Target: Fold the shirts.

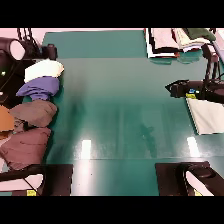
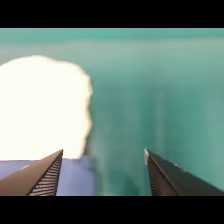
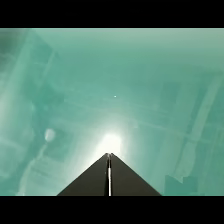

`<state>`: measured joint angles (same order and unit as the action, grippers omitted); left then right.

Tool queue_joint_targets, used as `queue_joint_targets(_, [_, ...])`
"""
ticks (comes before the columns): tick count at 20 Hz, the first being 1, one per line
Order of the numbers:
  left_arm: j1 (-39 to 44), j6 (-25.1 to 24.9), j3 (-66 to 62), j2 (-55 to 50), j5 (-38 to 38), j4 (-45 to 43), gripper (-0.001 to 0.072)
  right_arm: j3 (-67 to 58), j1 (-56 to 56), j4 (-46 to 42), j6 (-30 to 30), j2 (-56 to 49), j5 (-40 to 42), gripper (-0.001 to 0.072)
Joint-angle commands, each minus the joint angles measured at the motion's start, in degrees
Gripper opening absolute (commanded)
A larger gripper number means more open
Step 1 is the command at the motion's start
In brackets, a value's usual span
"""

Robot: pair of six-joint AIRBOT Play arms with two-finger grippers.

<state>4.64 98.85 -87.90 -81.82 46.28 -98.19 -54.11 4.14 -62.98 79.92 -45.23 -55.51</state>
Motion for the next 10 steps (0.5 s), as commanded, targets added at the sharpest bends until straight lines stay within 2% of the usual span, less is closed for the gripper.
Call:
queue_joint_targets(1, [-6.0,-1.7,0.0,-9.7,-3.8,-1.7,0.0613,-0.1,0.1,0.0,0.0,0.0,-0.6,0.0019])
queue_joint_targets(5, [-8.5,-1.8,-0.1,-16.8,-10.5,-1.7,0.0612,-0.1,0.1,0.0,0.0,0.0,-2.0,0.0019])
queue_joint_targets(10, [-8.9,-1.8,-0.2,-19.5,-10.6,-1.4,0.0611,-0.1,0.1,0.0,0.0,0.0,-1.5,0.0019])
